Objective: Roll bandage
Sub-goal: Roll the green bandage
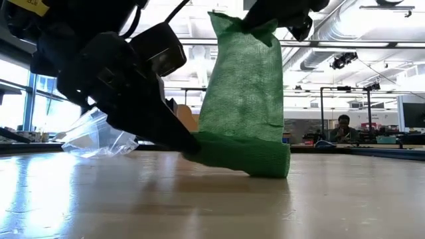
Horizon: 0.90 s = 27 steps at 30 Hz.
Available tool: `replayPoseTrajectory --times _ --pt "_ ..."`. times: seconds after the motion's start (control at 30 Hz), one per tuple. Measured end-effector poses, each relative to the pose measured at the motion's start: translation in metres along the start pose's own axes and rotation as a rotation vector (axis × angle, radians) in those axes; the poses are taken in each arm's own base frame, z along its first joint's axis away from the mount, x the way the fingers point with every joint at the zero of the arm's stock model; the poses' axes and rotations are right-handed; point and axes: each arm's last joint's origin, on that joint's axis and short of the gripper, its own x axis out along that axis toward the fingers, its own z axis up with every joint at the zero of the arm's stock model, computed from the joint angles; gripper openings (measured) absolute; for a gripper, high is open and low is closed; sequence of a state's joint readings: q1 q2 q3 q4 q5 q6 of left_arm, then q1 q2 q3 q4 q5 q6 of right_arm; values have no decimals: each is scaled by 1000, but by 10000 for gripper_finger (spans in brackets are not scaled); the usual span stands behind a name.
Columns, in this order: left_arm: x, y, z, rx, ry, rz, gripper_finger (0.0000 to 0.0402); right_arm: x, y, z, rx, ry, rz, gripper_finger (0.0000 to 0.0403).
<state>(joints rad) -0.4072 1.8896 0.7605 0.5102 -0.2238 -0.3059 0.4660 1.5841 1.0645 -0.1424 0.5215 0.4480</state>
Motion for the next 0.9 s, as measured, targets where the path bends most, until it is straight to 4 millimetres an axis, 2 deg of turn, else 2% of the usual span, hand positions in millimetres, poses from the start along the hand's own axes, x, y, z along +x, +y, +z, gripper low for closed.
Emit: replayPoseTrajectory --times 0.1,0.23,0.27,0.43,0.63,0.77,0.9 --pt "0 0 1 -7 -13 20 115 0 -3 2 -11 -6 -24 0" --pt "3 2 -2 -41 -26 60 28 -16 -8 14 -27 -79 -76 0" --pt "4 2 -3 -53 -25 70 16 -23 -9 17 -28 -105 -87 0" --pt "12 1 -15 -94 -10 83 7 -64 -11 33 -69 -223 -128 0" --pt "12 -7 -18 -78 -17 65 4 -111 -22 54 -90 -378 -165 0" --pt "12 -8 -19 -74 -12 64 3 -135 -29 73 -143 -484 -186 0" --pt "12 -8 -19 -79 -12 59 2 -152 -27 98 -170 -549 -143 0"
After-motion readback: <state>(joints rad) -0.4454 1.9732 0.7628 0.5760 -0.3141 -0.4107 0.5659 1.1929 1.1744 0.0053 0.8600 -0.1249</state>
